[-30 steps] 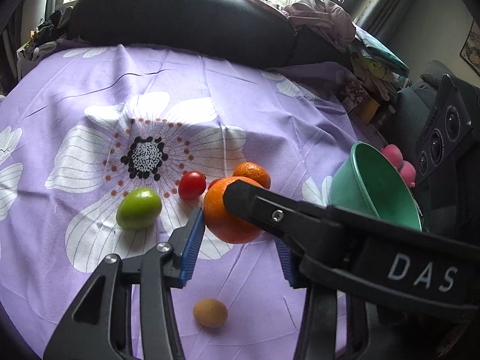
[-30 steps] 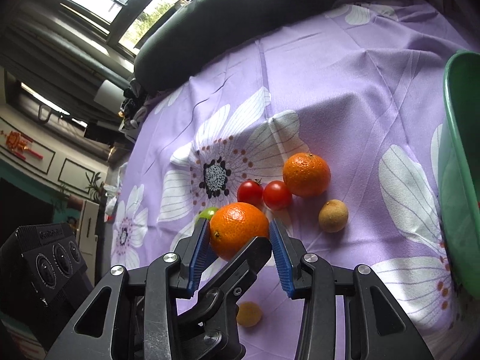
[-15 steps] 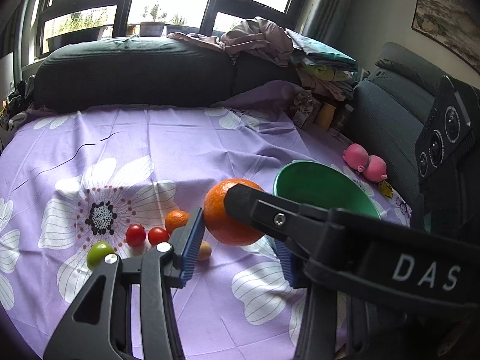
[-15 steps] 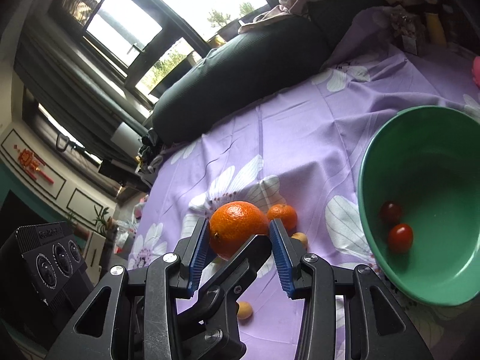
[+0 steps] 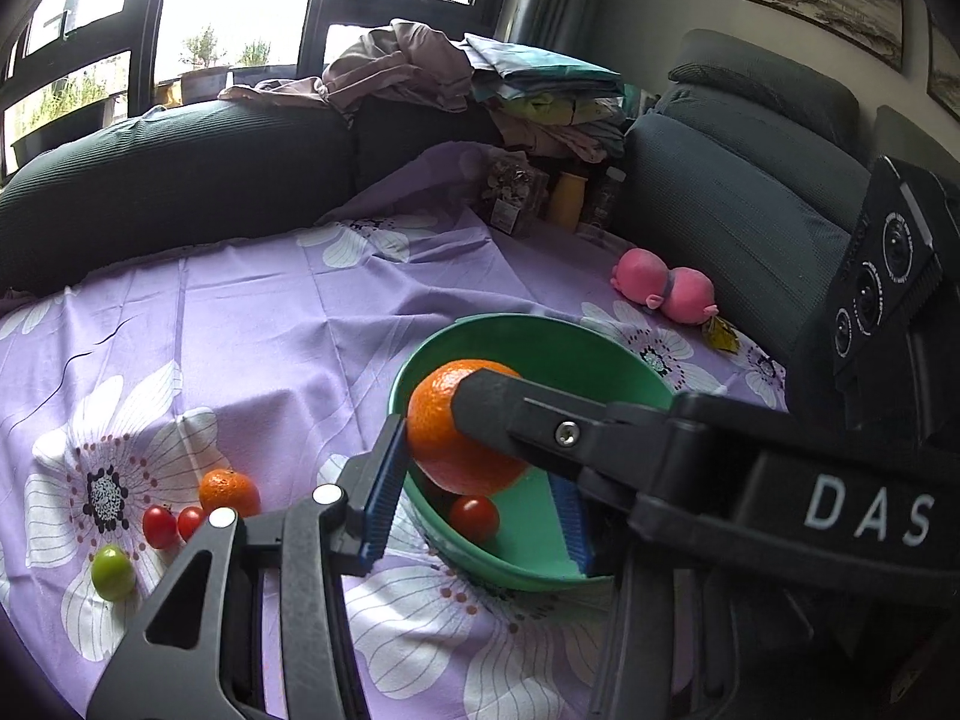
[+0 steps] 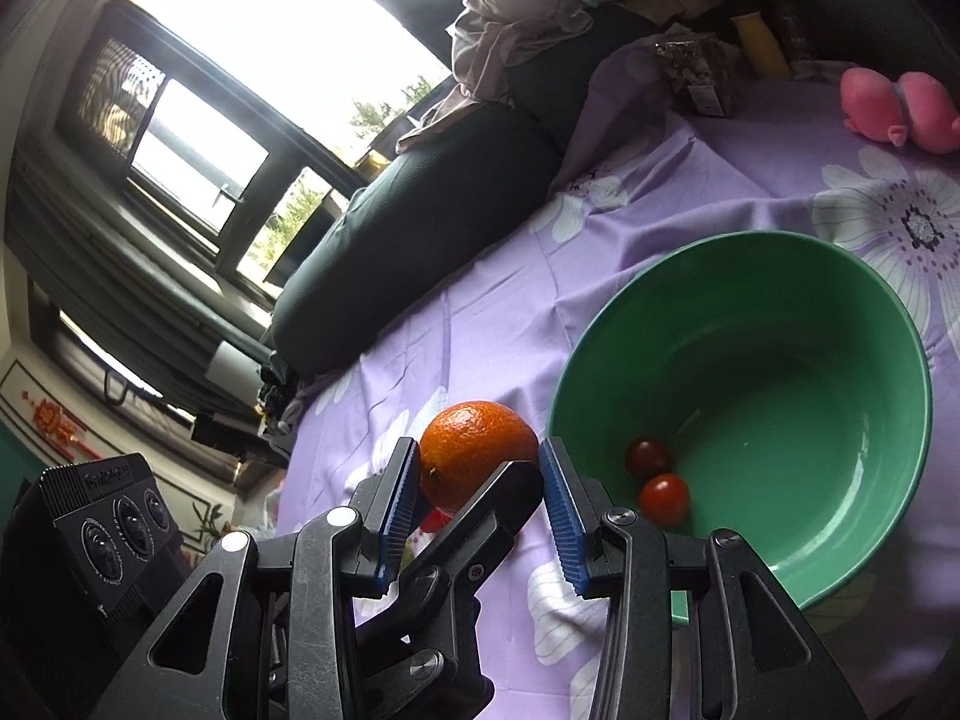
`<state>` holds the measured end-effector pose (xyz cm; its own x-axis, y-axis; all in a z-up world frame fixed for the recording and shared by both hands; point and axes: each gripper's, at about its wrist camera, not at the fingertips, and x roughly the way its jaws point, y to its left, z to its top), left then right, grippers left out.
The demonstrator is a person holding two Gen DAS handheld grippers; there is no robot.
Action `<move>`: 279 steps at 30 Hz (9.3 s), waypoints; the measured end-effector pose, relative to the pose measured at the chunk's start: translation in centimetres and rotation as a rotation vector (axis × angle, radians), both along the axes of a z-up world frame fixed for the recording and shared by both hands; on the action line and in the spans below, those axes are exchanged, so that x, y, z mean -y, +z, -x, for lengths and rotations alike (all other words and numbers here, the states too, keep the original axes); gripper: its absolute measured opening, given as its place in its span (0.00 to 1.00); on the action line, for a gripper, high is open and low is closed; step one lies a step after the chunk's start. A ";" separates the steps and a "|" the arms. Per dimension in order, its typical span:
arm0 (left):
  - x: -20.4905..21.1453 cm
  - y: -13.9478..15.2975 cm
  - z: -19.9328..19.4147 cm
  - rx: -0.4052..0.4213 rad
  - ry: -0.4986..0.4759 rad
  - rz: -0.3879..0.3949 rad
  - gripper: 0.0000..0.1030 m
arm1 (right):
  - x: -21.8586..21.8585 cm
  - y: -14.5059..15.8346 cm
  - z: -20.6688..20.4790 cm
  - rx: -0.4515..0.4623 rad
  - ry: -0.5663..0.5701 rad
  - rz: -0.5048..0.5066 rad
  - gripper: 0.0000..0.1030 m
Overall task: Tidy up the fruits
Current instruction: 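Carry the orange with the right tool into the green bowl and release, then move the right tool back and grasp the larger orange, then lift the orange with the right tool, carry it into the bowl, release, then withdraw both tools from the bowl toward the remaining brown fruits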
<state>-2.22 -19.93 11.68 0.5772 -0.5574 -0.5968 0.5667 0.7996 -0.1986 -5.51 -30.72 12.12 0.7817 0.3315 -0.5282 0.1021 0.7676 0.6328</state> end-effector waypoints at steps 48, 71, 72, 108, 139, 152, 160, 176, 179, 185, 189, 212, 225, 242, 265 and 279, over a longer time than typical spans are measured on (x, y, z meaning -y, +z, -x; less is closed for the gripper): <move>6.9 -4.9 -1.6 -0.202 -0.178 -0.005 0.44 | 6.2 -3.5 1.5 -0.217 -0.216 0.004 0.43; -12.1 -0.8 -1.1 -0.092 0.288 0.098 0.67 | 1.2 0.6 1.0 -0.023 -0.185 0.183 0.43; -13.3 -1.3 -1.1 -0.095 0.320 0.093 0.67 | 0.6 0.7 0.7 -0.019 -0.169 0.191 0.43; -22.5 -7.6 -3.5 -0.325 0.590 -0.049 0.65 | -12.8 -8.9 -11.7 -0.305 0.143 0.266 0.42; -20.8 -7.5 -3.2 -0.379 0.472 0.011 0.64 | -13.8 -6.6 -7.1 -0.282 0.285 0.206 0.42; -15.6 -9.6 -3.1 -0.460 0.300 -0.044 0.59 | -14.1 -9.3 -8.2 -0.384 0.299 0.101 0.42; -14.9 -10.3 -3.2 -0.478 0.292 -0.051 0.54 | -14.1 -10.2 -8.5 -0.419 0.311 0.093 0.42; -14.4 -9.0 -2.7 -0.388 0.288 -0.029 0.40 | -14.2 -9.9 -8.3 -0.387 0.341 0.079 0.42; -14.4 -7.9 -2.1 -0.339 0.282 -0.013 0.40 | -14.1 -8.5 -7.7 -0.336 0.336 0.093 0.42; -13.8 -5.5 -0.8 -0.241 0.271 0.002 0.40 | -13.7 -5.8 -6.4 -0.245 0.315 0.113 0.42; -13.1 -4.2 -0.2 -0.187 0.260 0.010 0.40 | -12.9 -4.3 -5.5 -0.194 0.299 0.106 0.42; -2.9 0.0 0.8 -0.023 0.017 -0.011 0.40 | -3.4 0.5 -0.9 -0.015 0.060 0.075 0.42; 3.6 -1.8 0.6 -0.051 -0.101 -0.053 0.40 | 2.8 -1.2 1.1 -0.052 -0.093 0.008 0.42; 6.1 -4.2 -0.9 -0.140 -0.177 -0.047 0.40 | 5.2 -3.2 0.9 -0.141 -0.181 0.004 0.42; 1.6 -2.0 -0.3 -0.120 -0.080 -0.001 0.49 | 4.2 -1.2 1.6 -0.096 -0.213 0.084 0.42; -14.0 -4.4 0.5 -0.298 0.342 -0.072 0.52 | -2.6 0.0 -0.8 -0.103 -0.019 0.182 0.42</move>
<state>-2.76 -5.90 7.32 0.5181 -0.3156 -0.7950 0.1944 0.9486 -0.2499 -4.75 -28.08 12.11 0.7258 0.2091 -0.6554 0.1747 0.8654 0.4696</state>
